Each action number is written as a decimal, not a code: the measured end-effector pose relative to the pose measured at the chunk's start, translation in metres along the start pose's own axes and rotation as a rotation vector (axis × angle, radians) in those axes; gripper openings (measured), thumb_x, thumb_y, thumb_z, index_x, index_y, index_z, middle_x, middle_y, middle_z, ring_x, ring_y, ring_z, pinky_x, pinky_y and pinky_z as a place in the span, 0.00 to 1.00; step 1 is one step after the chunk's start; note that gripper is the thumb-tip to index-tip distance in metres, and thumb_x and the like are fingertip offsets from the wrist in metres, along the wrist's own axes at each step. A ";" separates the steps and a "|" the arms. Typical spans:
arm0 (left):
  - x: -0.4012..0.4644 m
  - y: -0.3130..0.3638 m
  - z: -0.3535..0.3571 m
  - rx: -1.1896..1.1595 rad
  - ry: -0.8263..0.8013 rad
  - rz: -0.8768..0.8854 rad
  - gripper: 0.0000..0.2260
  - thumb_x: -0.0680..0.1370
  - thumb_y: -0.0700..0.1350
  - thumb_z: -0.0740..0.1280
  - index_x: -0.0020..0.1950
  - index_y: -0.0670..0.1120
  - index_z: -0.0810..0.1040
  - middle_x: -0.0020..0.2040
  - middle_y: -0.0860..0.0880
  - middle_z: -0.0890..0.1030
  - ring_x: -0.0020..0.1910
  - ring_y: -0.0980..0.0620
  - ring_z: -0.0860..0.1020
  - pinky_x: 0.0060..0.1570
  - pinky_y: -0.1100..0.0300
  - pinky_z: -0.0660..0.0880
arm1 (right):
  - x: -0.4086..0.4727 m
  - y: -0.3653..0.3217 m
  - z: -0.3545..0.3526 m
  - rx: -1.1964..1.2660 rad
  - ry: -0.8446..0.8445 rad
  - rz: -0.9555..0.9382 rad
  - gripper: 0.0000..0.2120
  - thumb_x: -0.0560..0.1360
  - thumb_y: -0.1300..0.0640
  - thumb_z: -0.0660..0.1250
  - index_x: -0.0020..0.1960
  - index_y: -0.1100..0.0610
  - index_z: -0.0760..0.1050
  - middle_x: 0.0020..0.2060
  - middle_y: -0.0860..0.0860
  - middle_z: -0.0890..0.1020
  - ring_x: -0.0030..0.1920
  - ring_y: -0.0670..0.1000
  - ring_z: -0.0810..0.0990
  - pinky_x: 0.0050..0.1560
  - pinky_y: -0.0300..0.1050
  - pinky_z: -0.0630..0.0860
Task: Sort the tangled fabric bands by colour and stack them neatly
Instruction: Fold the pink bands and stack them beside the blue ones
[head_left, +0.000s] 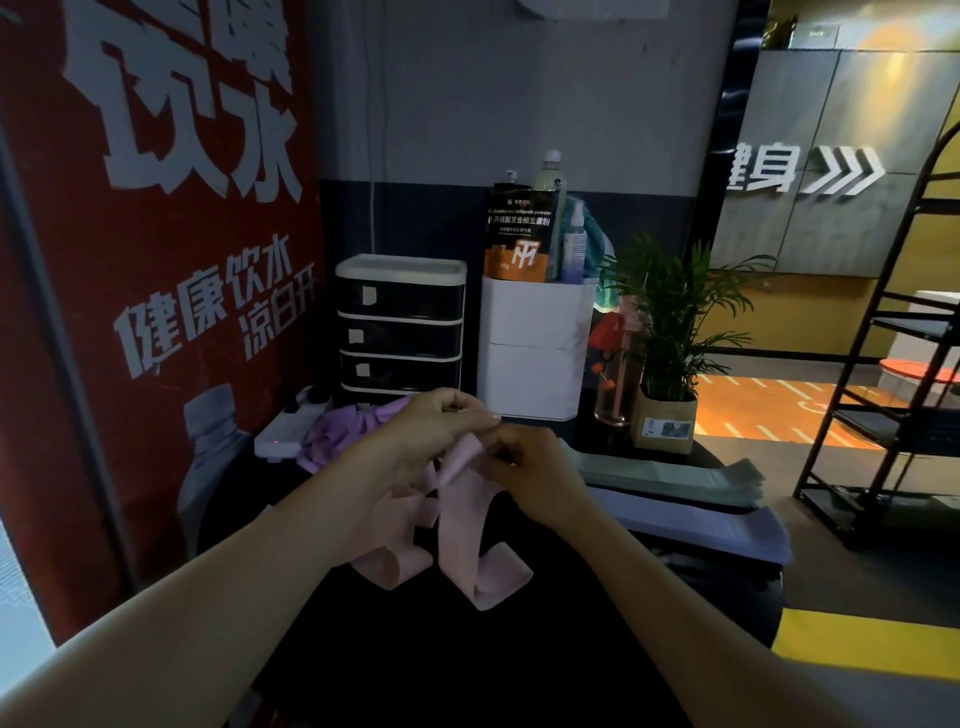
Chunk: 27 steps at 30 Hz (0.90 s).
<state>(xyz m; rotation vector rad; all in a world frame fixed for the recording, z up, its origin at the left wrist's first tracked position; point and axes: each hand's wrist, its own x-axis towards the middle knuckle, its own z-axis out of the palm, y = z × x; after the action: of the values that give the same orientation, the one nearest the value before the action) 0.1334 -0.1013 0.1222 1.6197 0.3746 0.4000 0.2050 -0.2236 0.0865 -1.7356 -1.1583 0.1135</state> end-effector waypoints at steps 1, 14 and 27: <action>-0.001 0.000 -0.003 -0.001 -0.050 -0.007 0.05 0.74 0.40 0.69 0.49 0.44 0.77 0.42 0.47 0.80 0.41 0.52 0.78 0.40 0.63 0.75 | 0.000 0.000 -0.005 0.067 0.015 0.011 0.04 0.73 0.68 0.66 0.45 0.62 0.78 0.40 0.59 0.81 0.40 0.48 0.77 0.41 0.42 0.75; -0.016 -0.005 -0.005 0.020 -0.248 -0.133 0.10 0.80 0.49 0.61 0.54 0.45 0.77 0.43 0.51 0.82 0.40 0.57 0.80 0.41 0.66 0.78 | -0.003 -0.007 -0.045 0.715 -0.146 0.202 0.22 0.74 0.75 0.52 0.53 0.56 0.78 0.40 0.51 0.83 0.40 0.48 0.79 0.42 0.39 0.75; -0.011 0.008 -0.003 -0.096 -0.014 0.134 0.07 0.76 0.32 0.65 0.47 0.43 0.78 0.42 0.46 0.80 0.39 0.55 0.79 0.35 0.67 0.78 | -0.002 -0.007 -0.043 0.502 -0.007 0.156 0.04 0.76 0.63 0.65 0.44 0.57 0.78 0.35 0.54 0.78 0.37 0.51 0.75 0.42 0.44 0.74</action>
<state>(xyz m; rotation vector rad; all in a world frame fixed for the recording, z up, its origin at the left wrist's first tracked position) 0.1228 -0.1045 0.1302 1.5581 0.2329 0.5006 0.2233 -0.2540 0.1121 -1.3725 -0.9007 0.4656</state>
